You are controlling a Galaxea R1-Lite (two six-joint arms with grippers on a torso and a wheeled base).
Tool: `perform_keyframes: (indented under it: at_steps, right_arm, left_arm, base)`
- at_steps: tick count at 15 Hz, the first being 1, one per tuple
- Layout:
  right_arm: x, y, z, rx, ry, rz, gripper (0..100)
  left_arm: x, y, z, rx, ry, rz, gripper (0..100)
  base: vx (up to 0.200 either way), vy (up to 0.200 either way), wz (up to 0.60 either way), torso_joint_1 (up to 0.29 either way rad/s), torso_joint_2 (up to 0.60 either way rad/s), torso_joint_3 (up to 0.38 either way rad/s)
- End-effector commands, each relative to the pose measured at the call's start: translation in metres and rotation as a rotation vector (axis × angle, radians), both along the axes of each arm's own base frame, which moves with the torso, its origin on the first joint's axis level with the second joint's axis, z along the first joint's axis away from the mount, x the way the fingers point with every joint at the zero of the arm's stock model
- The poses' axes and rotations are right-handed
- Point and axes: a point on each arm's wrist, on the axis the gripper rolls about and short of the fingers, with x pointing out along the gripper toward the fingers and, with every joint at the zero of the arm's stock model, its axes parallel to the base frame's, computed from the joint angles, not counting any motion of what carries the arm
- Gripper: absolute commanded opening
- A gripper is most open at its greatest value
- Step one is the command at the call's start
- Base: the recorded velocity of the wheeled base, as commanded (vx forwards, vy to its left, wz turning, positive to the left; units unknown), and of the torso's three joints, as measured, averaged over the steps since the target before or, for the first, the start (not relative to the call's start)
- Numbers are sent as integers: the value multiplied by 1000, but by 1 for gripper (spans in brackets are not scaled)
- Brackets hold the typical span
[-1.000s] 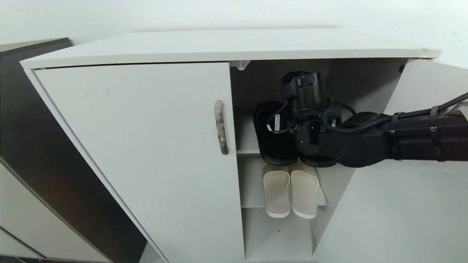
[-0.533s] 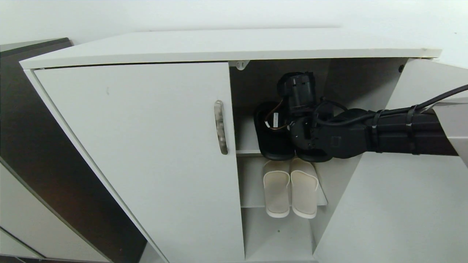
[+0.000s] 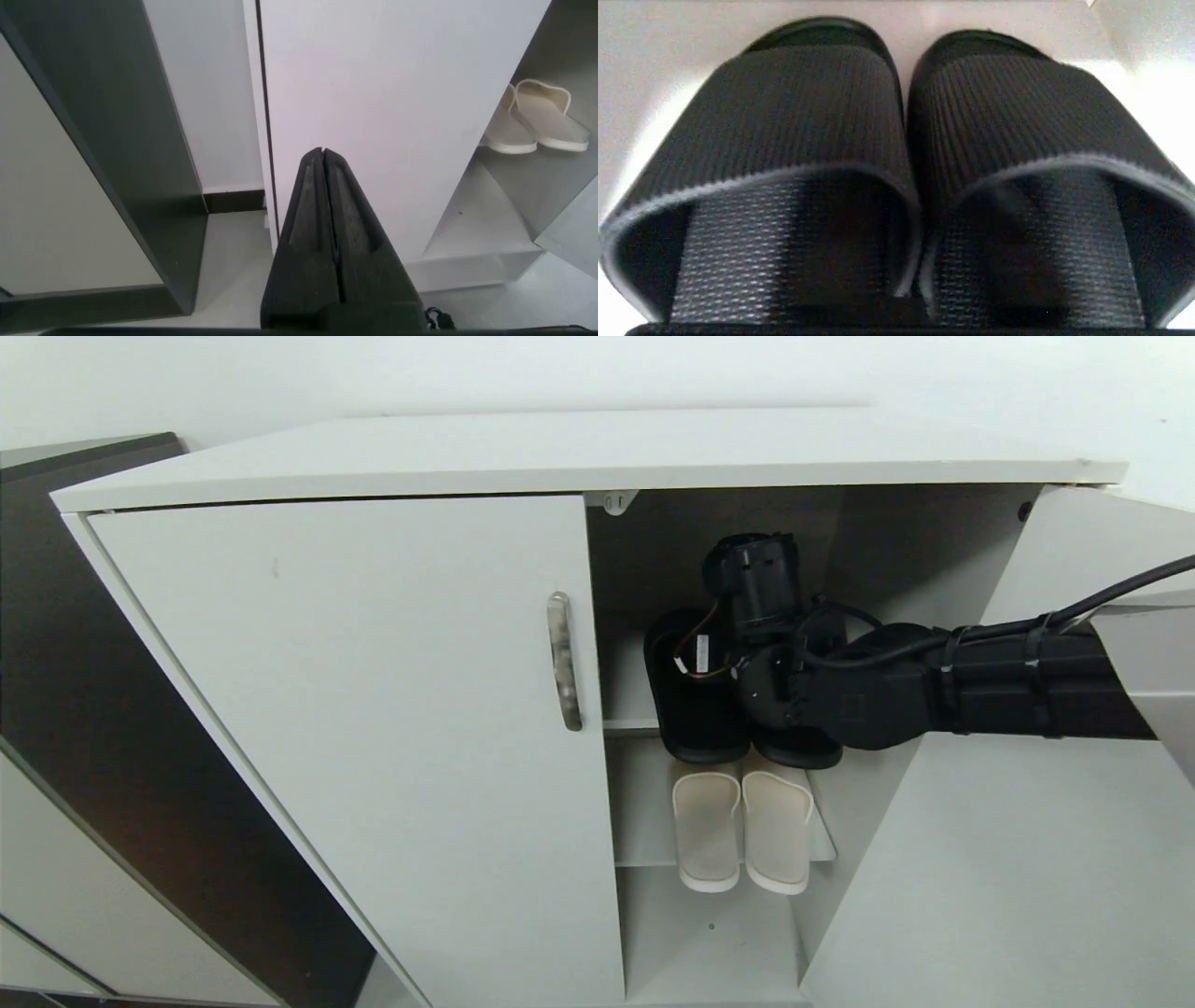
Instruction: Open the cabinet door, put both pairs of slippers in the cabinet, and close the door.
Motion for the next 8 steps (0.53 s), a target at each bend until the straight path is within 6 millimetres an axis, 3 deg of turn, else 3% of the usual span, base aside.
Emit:
perform_keyframes:
  at_steps: [1, 5, 8]
  right_arm:
    - [-15, -2, 5, -5, 4, 17, 100]
    - [-60, -9, 15, 3, -16, 63, 100]
    - [-109, -22, 18, 1, -28, 136, 100]
  left_arm:
    - [0, 0, 0, 0, 0, 0, 0]
    - [0, 0, 0, 0, 2, 0, 0]
    - [0, 0, 0, 0, 0, 0, 0]
  base:
    - [0, 0, 0, 0, 0, 0]
    - [0, 0, 0, 0, 0, 0]
    - [0, 0, 0, 0, 0, 0]
